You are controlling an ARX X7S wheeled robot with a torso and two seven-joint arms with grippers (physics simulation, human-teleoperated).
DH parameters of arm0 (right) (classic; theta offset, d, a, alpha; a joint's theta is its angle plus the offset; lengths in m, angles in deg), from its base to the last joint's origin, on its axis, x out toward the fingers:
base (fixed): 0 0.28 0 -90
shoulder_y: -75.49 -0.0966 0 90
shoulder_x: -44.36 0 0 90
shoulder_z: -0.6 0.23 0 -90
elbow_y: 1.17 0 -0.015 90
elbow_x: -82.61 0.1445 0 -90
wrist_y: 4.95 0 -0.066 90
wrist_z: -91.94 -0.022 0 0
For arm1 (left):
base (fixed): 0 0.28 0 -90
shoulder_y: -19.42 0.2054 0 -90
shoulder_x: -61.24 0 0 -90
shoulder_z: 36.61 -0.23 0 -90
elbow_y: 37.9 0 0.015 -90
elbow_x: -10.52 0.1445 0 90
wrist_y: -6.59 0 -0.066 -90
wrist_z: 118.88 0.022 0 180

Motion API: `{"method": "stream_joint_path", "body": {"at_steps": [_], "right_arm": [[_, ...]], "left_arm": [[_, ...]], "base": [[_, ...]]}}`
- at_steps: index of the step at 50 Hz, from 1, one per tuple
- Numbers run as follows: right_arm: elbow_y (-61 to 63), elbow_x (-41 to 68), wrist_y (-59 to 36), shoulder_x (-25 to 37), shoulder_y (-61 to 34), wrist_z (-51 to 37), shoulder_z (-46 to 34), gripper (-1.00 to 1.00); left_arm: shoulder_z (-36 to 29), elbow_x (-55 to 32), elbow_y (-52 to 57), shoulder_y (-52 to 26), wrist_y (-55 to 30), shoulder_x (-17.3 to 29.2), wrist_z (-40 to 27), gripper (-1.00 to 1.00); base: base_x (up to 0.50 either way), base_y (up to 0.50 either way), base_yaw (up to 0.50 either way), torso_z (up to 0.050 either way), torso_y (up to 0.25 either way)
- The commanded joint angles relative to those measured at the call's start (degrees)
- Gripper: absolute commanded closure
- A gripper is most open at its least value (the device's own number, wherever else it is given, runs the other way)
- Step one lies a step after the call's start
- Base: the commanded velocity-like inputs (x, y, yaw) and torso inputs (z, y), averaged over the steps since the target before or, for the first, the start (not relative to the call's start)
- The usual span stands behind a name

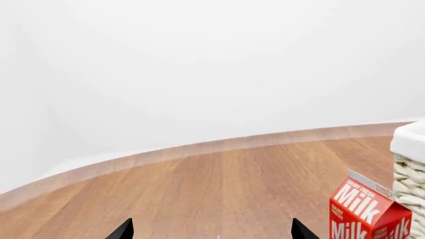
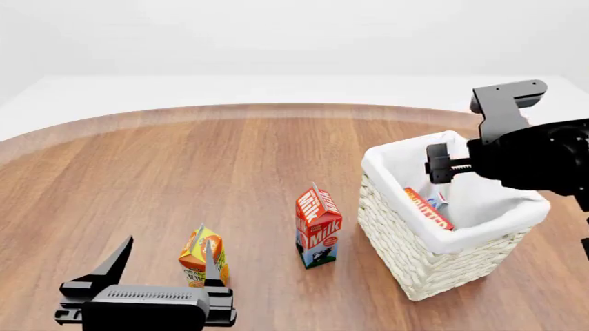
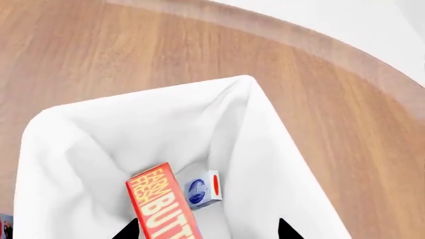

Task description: Pick up the cream cheese box and the butter, and put them in the basket.

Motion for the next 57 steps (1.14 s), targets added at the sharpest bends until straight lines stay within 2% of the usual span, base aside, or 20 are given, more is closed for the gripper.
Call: {"method": "stream_joint_path", "body": {"at_steps": [1,15,30,31,36,38,49,57], "right_arm": [[10.2,5.9,-2.1,3.5,2.7,-7.4,5.8,-1.00],[31.6,21.7,-3.3,10.1,12.4,-23.9,18.9,-1.00],[48.5,34.7,-0.5,15.5,21.7,-33.9,26.9,-1.00],[51.7,32.2,0.4,16.5,22.8,-33.5,27.0,-1.00],[56.0,35.4,2.3,17.8,26.2,-35.6,29.2,-1.00],[60.1,32.1,4.3,18.4,28.6,-34.4,30.0,-1.00],[71.5,37.0,9.3,21.6,36.9,-42.9,34.9,-1.00],[79.3,35.3,11.9,23.3,42.8,-50.8,37.2,-1.00]], "left_arm": [[-0.1,0.0,0.2,0.0,-0.1,0.2,-0.3,-1.00],[-0.4,0.0,0.3,-0.3,-0.2,0.2,-0.3,-1.00],[-0.7,0.3,0.5,0.1,0.1,0.5,-0.7,-1.00],[-0.8,0.3,0.6,0.1,0.1,0.5,-0.7,-1.00],[-0.7,0.2,0.6,0.0,0.1,0.6,-0.8,-1.00],[-0.6,0.1,0.7,0.1,0.1,0.7,-0.8,-1.00],[-0.8,0.0,0.5,-0.3,0.0,0.6,-0.8,-1.00],[-0.9,0.0,0.4,-0.4,0.0,0.7,-0.9,-1.00]], "base": [[0.00,0.00,0.00,0.000,0.000],[0.00,0.00,0.00,0.000,0.000],[0.00,0.00,0.00,0.000,0.000],[0.00,0.00,0.00,0.000,0.000],[0.00,0.00,0.00,0.000,0.000],[0.00,0.00,0.00,0.000,0.000],[0.00,0.00,0.00,0.000,0.000],[0.00,0.00,0.00,0.000,0.000]]}}
